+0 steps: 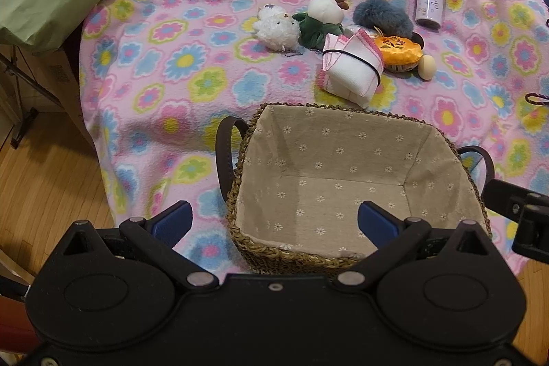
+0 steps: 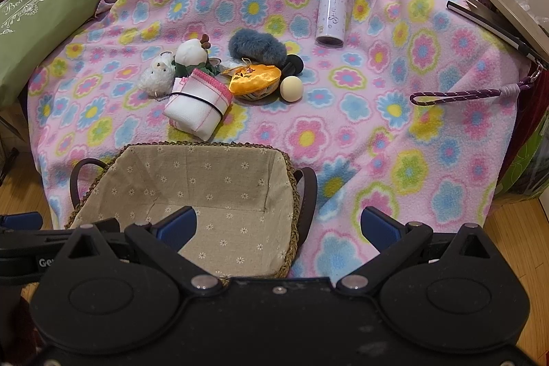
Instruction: Organize soft objects
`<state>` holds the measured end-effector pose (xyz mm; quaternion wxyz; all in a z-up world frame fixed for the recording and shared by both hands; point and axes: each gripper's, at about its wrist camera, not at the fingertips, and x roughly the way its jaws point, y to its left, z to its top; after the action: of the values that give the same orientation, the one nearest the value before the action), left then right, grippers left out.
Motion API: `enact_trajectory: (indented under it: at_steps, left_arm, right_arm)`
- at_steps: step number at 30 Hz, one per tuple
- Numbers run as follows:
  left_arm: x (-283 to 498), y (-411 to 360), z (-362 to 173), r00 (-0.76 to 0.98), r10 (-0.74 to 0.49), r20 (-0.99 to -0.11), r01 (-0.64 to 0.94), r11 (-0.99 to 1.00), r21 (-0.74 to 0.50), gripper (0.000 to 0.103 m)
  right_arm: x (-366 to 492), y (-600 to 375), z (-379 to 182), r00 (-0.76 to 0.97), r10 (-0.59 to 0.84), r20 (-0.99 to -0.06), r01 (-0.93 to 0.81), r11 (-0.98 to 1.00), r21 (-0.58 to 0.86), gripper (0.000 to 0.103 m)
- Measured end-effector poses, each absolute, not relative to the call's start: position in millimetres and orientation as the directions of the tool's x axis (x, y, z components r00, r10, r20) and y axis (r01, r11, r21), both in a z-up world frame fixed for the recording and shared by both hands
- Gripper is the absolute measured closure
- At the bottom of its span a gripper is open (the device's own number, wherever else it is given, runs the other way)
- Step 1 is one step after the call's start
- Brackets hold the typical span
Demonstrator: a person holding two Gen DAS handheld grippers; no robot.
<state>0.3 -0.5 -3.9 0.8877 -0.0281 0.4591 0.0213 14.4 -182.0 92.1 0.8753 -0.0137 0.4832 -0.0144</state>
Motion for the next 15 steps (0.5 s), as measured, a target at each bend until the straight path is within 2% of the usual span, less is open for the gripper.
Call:
enact_trajectory:
  at_steps: [15]
  left_arm:
    - [0.6,2.5,-2.5,0.583,0.020,-0.813,-0.074,0.997,-0.028,0.003]
  right_arm:
    - [12.1,-179.8,89.1,0.526,-0.034,-0.850,0.008,0.999,-0.035,0.001]
